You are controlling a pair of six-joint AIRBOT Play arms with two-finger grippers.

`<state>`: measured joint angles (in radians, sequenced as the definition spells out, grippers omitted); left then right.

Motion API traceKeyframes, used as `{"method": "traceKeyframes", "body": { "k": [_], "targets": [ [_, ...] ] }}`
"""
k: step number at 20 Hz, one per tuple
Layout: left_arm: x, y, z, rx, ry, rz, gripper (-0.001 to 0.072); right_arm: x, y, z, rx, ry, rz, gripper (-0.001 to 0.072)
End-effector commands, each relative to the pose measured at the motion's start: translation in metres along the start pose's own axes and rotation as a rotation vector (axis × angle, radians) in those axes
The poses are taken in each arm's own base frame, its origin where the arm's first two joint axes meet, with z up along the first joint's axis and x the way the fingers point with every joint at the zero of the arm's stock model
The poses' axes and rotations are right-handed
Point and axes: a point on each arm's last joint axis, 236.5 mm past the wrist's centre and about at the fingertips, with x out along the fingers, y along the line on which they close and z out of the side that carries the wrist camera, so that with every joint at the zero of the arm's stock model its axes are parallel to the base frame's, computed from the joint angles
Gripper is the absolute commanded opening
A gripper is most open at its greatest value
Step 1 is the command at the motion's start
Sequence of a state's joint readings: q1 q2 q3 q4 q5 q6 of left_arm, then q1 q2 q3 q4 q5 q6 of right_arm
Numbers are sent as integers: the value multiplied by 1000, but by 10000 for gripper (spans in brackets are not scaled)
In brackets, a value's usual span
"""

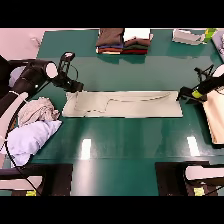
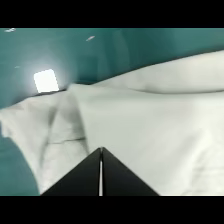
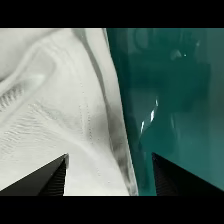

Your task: Fold the shirts.

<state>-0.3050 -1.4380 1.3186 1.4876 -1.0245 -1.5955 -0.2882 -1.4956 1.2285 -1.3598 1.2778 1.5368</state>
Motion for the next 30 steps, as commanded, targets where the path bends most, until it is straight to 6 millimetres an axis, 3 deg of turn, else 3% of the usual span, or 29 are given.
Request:
{"method": "traceKeyframes", "body": {
  "k": [1, 5, 9, 10, 14, 17, 19, 22, 24, 27, 30],
  "targets": [
    [0, -25, 6, 25, -27, -47, 26, 25, 7, -10, 37, -1, 49, 589],
    [1, -41, 3, 55, -22, -61, 26, 42, 19, -20, 3, 60, 45, 550],
    [0, -51, 2, 28, -19, -103, 25, 43, 25, -24, -72, 65, -5, 85],
    [1, -55, 3, 17, -20, -121, 25, 37, 22, -24, -95, 55, -32, 20],
    [12, -88, 15, 16, -38, -200, 24, -8, 28, -23, -127, -16, -43, 16],
    [31, -134, 24, 91, -30, -238, 24, -58, 46, -22, -161, -50, -30, 16],
    [47, -167, 26, 130, -21, -272, 24, -96, 73, -18, -210, -122, -1, 16],
    [68, -218, 15, 177, 9, -342, 24, -145, 133, -19, -301, -224, 126, 16],
    [81, -241, 5, 208, 29, -361, 24, -171, 171, -21, -336, -279, 197, 16],
    [93, -265, -9, 252, 39, -385, 24, -201, 214, -29, -418, -348, 249, 16],
    [99, -274, -16, 232, 60, -413, 24, -221, 241, -37, -462, -396, 289, 16]
  ]
}}
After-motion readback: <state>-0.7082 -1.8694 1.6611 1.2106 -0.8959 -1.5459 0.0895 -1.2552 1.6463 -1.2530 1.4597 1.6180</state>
